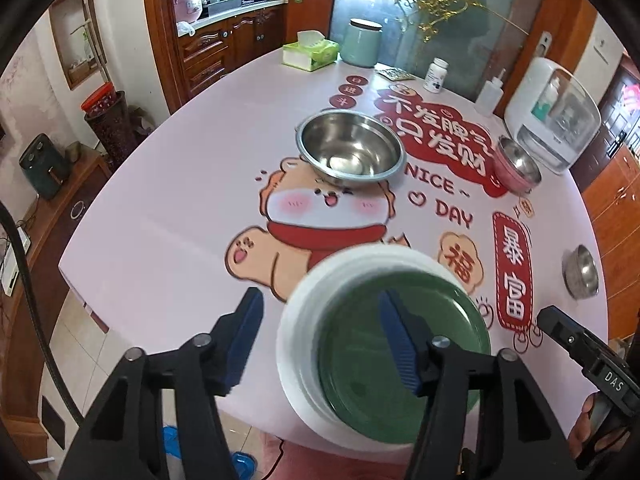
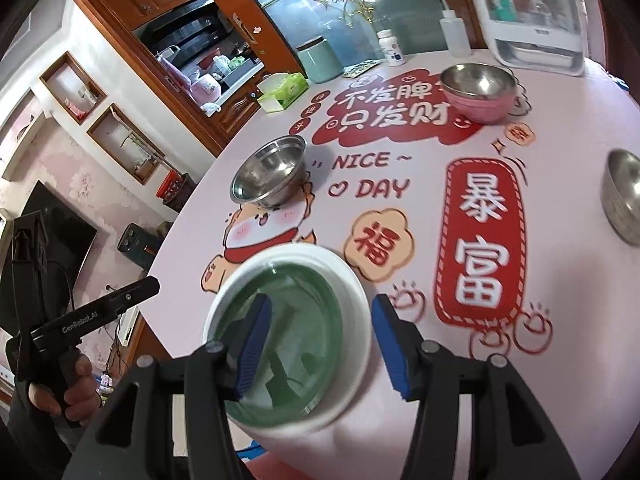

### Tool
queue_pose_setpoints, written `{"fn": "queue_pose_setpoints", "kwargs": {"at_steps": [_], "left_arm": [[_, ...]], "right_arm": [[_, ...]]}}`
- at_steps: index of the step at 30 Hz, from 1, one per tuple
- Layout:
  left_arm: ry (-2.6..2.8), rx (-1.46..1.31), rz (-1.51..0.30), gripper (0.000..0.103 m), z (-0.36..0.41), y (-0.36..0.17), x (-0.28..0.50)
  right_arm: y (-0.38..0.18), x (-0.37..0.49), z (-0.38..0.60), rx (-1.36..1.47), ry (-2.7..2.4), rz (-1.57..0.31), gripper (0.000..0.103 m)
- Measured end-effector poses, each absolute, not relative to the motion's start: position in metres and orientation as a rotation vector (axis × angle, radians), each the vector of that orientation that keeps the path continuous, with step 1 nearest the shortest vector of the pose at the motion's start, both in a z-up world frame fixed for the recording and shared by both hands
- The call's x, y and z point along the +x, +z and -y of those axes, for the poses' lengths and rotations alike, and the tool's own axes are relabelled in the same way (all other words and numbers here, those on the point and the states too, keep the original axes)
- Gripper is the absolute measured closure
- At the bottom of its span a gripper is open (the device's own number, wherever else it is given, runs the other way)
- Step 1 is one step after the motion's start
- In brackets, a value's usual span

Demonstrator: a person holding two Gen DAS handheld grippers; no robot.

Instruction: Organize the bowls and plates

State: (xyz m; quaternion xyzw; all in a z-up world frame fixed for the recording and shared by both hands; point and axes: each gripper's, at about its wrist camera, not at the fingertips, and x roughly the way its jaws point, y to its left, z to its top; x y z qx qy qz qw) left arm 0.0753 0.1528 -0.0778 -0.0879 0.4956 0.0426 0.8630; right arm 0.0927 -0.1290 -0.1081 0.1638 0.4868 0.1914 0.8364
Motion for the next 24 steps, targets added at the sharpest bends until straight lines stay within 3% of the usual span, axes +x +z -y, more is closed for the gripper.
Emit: {"fn": "queue_pose_setpoints", "kwargs": {"at_steps": [8,24], "left_arm": [[0.063,-0.176,-1.042,0.036,-0.191,-0.07,0.119],[-0.063,-0.093,-1.097,0.035,-0.242,-0.084,0.254]], "right_arm": [[-0.103,0.137,0.092,0.345,0.383,-1.017,0.051],[-0.117,0.218,0.031,0.392,0.254,-1.053,0.051]]}}
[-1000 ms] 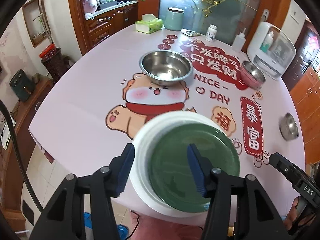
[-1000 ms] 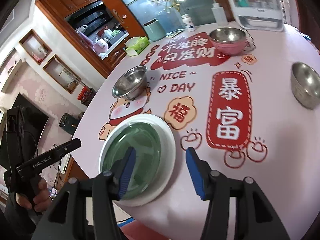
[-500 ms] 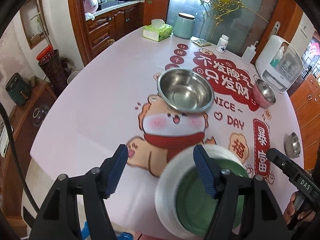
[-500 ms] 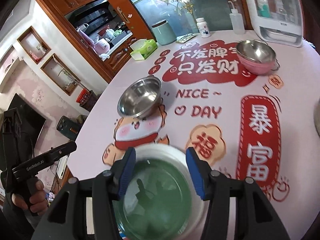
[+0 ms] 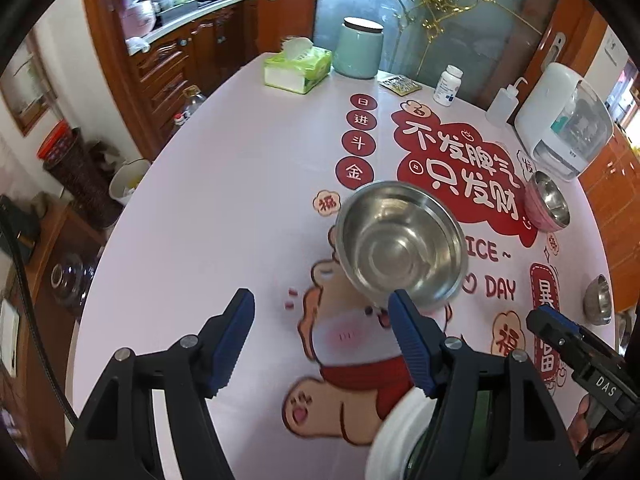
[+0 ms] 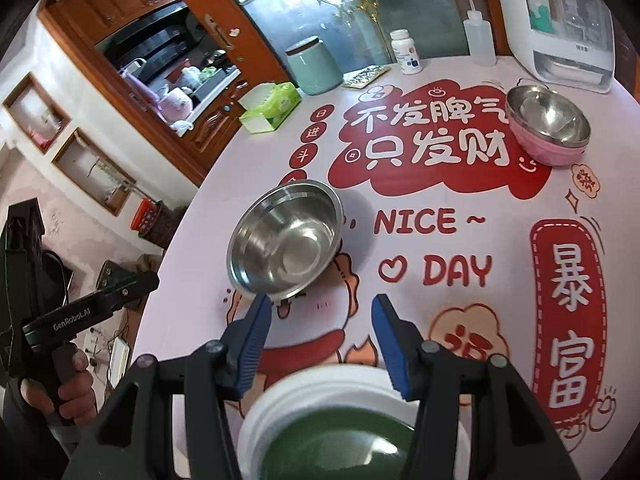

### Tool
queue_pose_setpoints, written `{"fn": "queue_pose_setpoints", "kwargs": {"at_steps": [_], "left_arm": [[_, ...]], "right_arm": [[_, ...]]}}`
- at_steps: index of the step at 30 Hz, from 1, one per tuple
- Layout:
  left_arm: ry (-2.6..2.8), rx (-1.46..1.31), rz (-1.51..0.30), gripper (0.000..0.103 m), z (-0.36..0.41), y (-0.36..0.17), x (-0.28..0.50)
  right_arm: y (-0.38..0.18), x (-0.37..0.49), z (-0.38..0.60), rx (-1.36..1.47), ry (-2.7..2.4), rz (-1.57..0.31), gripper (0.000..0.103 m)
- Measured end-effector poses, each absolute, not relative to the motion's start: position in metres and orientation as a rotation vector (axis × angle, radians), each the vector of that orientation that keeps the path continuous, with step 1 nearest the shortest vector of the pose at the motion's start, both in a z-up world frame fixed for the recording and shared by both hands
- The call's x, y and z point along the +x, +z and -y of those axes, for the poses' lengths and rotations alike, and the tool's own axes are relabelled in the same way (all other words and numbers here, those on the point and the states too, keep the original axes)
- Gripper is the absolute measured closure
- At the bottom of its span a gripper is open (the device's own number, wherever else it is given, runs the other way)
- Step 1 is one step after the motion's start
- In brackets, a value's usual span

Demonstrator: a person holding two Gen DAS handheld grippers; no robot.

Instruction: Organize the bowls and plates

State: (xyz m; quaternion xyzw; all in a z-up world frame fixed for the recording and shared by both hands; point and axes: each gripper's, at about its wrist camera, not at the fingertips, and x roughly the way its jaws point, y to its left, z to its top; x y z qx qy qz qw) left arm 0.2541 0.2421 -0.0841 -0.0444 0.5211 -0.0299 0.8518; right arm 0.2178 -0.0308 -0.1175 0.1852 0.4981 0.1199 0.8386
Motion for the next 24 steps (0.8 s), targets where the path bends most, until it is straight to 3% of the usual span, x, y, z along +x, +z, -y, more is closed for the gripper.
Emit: {"fn": "queue_pose_setpoints", "kwargs": {"at_steps": [24], "left_arm": [[-0.264,-0.017,-1.296,0.035,-0.231,-0.167,0.358]], "right_arm": [[-0.17,0.276,-0.008,0.504,0.097,-1.168,0.051]]}}
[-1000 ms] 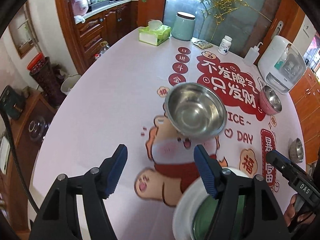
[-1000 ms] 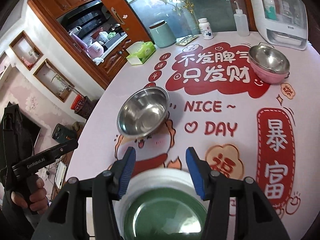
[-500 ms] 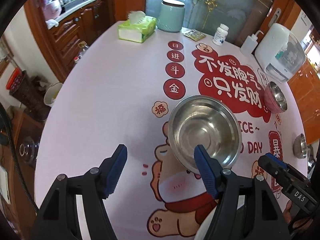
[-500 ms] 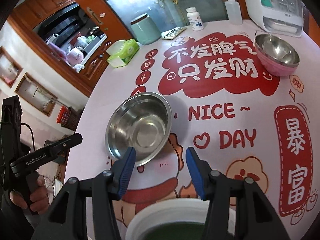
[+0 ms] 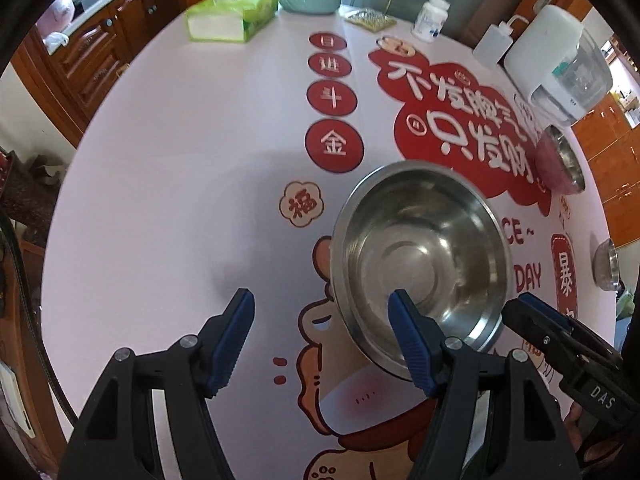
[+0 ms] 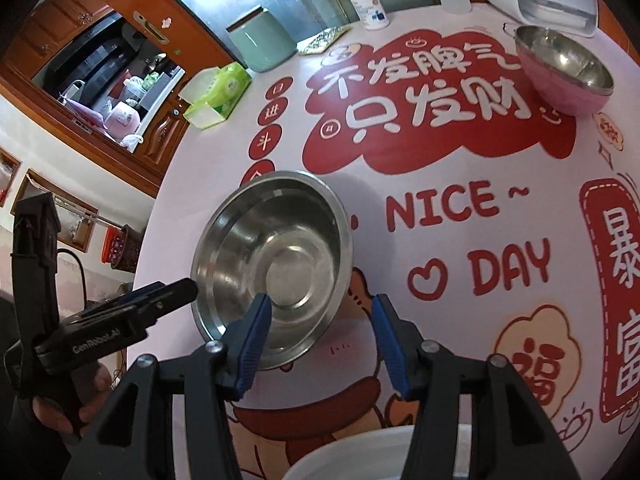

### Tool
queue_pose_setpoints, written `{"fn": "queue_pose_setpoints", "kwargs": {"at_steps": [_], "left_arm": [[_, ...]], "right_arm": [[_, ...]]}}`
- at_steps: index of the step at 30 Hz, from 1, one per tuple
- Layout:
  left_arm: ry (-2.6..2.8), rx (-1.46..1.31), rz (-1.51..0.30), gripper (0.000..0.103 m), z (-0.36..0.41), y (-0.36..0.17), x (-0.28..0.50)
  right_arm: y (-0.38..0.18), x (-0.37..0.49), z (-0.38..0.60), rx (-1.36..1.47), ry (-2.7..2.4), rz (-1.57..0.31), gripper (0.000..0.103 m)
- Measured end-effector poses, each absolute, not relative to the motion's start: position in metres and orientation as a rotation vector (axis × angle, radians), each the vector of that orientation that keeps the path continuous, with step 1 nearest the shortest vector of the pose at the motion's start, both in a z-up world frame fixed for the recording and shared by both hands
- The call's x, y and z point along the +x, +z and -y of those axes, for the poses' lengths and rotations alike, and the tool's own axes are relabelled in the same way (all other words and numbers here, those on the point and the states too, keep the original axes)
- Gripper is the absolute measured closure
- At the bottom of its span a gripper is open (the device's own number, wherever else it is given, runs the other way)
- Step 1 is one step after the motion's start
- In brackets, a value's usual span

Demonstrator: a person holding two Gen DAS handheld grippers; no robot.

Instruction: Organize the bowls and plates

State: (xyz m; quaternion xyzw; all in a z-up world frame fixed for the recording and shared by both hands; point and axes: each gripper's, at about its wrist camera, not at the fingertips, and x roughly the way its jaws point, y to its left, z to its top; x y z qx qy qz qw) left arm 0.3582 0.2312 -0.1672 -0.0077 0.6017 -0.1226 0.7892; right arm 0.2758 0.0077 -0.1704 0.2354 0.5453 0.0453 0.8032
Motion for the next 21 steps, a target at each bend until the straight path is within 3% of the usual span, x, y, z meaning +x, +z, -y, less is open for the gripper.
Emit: {"fn": "queue_pose_setpoints", "kwargs": {"at_steps": [3,6,15,21], "left_arm": [[-0.269,-0.022,-1.309,0.035,-0.231,-0.176,0.363],[-0.281,-0.03,-1.322,0.037,-0.229,-0.184,0.367],[-0.288,-0.017,-1.354,0.062,-0.225,-0.2,0.376],[-0.318,-0.024,-1.352,0.077,-0.219,-0.201,0.377]], "right_arm": [[-0.176,0.279,-0.011,0.508,0.095,-1.182,0.051],[-0.181,0.282,-0.014,0.508,0.093,-1.194,0.059],[-0.195,0.289,-0.015,0.524,0.1,-1.224,0.084],[-0.196,0.29,-0.015,0.525,0.106,-1.217,0.087]]}}
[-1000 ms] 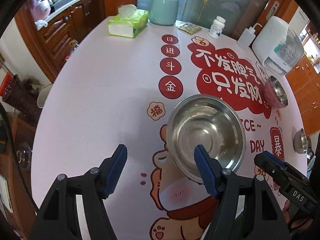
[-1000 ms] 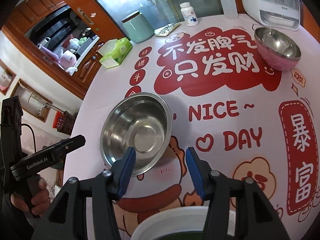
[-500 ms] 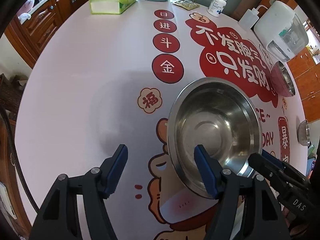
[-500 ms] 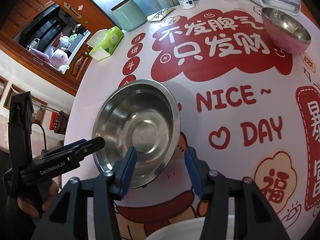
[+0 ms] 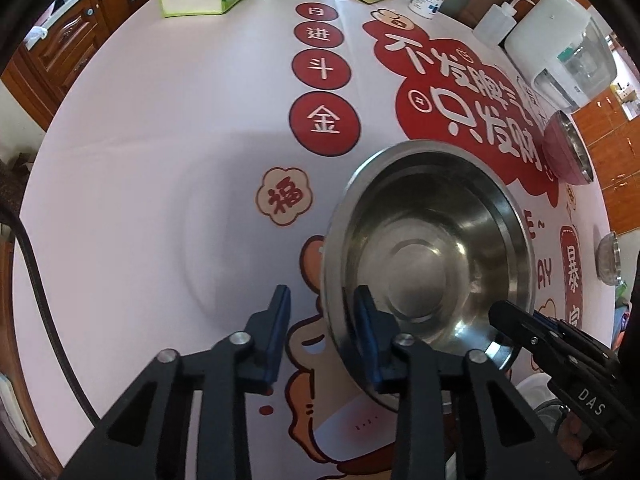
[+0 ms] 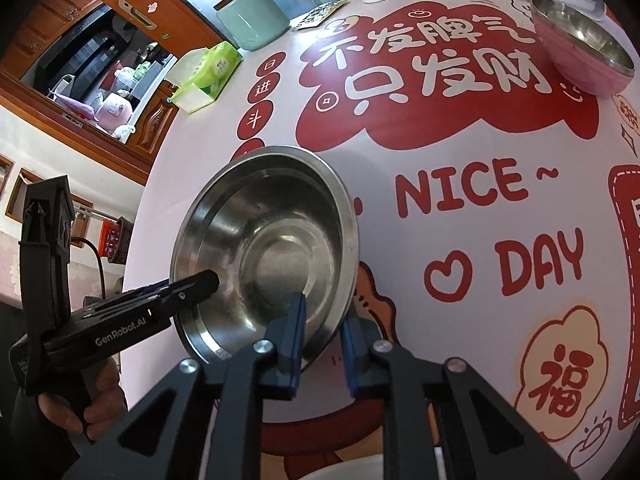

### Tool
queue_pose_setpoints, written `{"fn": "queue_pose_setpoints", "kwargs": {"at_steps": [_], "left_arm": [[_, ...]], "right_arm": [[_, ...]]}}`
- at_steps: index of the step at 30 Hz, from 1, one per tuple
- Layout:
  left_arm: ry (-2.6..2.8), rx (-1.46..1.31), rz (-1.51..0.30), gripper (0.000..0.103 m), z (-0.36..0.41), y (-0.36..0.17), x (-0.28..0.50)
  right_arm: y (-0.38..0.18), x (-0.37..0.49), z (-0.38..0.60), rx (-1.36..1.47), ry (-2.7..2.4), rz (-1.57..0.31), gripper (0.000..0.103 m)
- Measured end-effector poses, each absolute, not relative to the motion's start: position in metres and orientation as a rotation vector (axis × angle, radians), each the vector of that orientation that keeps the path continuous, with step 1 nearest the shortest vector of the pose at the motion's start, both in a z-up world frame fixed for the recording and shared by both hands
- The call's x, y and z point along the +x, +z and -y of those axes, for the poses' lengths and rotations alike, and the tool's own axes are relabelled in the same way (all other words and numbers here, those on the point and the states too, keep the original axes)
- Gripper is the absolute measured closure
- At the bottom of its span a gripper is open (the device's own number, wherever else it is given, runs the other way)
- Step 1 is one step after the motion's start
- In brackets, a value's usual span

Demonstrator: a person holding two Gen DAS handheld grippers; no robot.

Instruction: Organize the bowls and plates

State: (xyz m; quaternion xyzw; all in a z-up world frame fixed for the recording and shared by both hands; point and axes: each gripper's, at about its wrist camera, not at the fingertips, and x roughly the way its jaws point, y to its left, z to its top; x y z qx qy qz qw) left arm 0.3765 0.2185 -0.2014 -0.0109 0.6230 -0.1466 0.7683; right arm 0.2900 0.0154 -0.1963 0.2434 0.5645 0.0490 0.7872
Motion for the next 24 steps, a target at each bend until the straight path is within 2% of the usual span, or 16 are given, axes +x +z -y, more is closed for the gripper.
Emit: {"fn": "queue_pose_setpoints", "kwargs": {"at_steps": [5,24], "left_arm": [[-0.343,-0.011,-1.337,0.09,-0.211,-0.2,0.376],[-0.363,-0.005,-1.284,0.09,-0.218,-0.173,0.361]], "right_arm": [[-0.196,0.29,-0.015,0.535,0.11,-1.215,0.088],[-0.166,0.274,-0.016,0.494,0.119,-1.145,0.088]]}}
